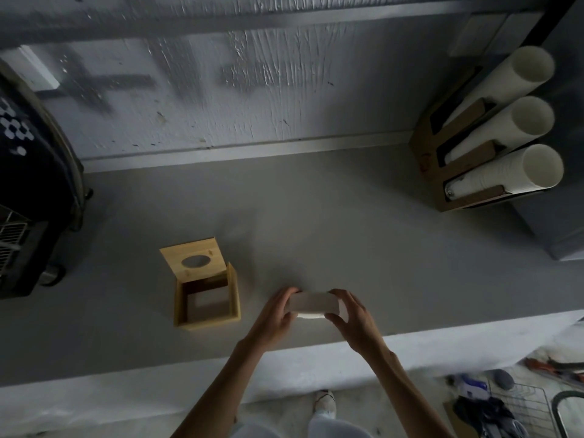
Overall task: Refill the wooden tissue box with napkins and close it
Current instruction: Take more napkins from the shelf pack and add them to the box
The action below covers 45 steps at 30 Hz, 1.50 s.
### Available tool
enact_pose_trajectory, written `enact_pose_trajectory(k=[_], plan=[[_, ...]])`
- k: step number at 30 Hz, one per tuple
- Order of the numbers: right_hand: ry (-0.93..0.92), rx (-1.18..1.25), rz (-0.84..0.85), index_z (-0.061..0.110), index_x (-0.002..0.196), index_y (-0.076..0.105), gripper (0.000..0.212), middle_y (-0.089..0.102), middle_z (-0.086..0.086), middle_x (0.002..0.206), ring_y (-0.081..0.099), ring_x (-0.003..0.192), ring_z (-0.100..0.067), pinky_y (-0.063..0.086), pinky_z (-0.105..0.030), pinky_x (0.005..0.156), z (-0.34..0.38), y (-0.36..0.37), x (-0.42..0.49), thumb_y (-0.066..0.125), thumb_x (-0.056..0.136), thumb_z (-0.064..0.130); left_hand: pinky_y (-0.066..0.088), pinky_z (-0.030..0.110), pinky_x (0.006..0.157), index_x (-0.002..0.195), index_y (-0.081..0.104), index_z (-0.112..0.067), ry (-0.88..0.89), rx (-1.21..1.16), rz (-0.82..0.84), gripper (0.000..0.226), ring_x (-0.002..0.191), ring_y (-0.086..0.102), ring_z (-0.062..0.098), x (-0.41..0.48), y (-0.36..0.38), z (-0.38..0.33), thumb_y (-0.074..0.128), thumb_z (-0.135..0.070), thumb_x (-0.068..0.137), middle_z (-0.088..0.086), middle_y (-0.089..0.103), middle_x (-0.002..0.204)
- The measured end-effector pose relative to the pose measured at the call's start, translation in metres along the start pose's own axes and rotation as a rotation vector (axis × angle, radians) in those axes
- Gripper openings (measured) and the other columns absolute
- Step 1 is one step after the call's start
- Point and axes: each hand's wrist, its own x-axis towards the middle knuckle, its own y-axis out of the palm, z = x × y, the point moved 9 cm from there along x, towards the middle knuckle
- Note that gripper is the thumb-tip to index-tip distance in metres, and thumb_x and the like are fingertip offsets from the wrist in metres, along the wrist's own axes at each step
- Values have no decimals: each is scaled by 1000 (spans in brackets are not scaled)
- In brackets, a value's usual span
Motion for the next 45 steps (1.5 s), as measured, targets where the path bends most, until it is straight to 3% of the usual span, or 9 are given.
enact_pose_trajectory(k=[11, 16, 19, 23, 28, 31, 34, 38, 45], plan=[[58, -5, 77, 25, 131, 45, 51, 57, 4, 129, 55, 114, -16, 45, -27, 93, -15, 9, -5, 65, 85, 31, 49, 28, 93, 125, 49, -23, -102, -156, 6, 42, 112, 56, 10, -3, 8, 16, 62, -27, 85, -1, 59, 123], [211, 427, -25, 27, 118, 56, 41, 67, 7, 111, 66, 99, -9, 52, -26, 87, -28, 2, -6, 69, 83, 10, 50, 25, 87, 101, 61, -22, -311, -572, -127, 26, 102, 64, 20, -4, -3, 37, 68, -4, 83, 2, 69, 101], [292, 623, -60, 5, 112, 62, 30, 70, -8, 95, 67, 83, -8, 52, -15, 69, -29, -4, -5, 63, 83, -4, 48, 26, 86, 110, 59, -11, -375, -655, -84, 27, 102, 60, 22, -2, -1, 38, 61, 3, 87, 10, 65, 104], [283, 649, -39, -8, 108, 63, 25, 66, -15, 92, 64, 72, -3, 48, -11, 62, -24, 0, -1, 60, 84, -9, 44, 36, 101, 140, 40, -8, -491, -695, 51, 75, 113, 56, 23, -5, 13, 29, 75, -29, 77, 16, 54, 130], [318, 665, -7, -5, 113, 59, 33, 68, -18, 99, 66, 75, 1, 51, -13, 66, -29, 3, -7, 63, 80, -10, 42, 26, 98, 142, 30, -16, -380, -588, 185, 90, 121, 48, 13, 0, 23, 14, 82, -9, 70, -3, 47, 133], [321, 661, 10, -4, 112, 58, 34, 67, -15, 97, 66, 78, 0, 51, -15, 69, -31, 2, -14, 61, 80, -13, 52, 18, 82, 137, 33, -20, -361, -588, 179, 82, 102, 58, 5, -4, 24, 14, 79, -1, 71, -7, 57, 116], [288, 598, 12, 12, 106, 60, 38, 66, -9, 102, 64, 90, -5, 49, -22, 80, -32, -2, -21, 65, 78, -13, 46, 14, 81, 122, 44, -28, -222, -405, 90, 61, 102, 56, 4, -8, 12, 3, 77, -12, 73, -4, 57, 112], [233, 416, -92, 29, 101, 54, 44, 65, 5, 106, 61, 101, -7, 47, -11, 80, -26, -9, -26, 70, 77, -4, 40, 13, 86, 115, 51, -22, 43, -131, -64, 40, 106, 48, 4, -12, 1, -15, 70, -32, 82, -8, 51, 108], [181, 332, -62, 31, 142, 29, 70, 41, 10, 144, 42, 128, -4, 37, -16, 104, -18, 10, -33, 59, 86, 1, 52, 28, 92, 137, 26, -27, -66, -194, 78, 63, 112, 50, 11, -16, 35, -10, 63, -26, 87, -1, 46, 124]])
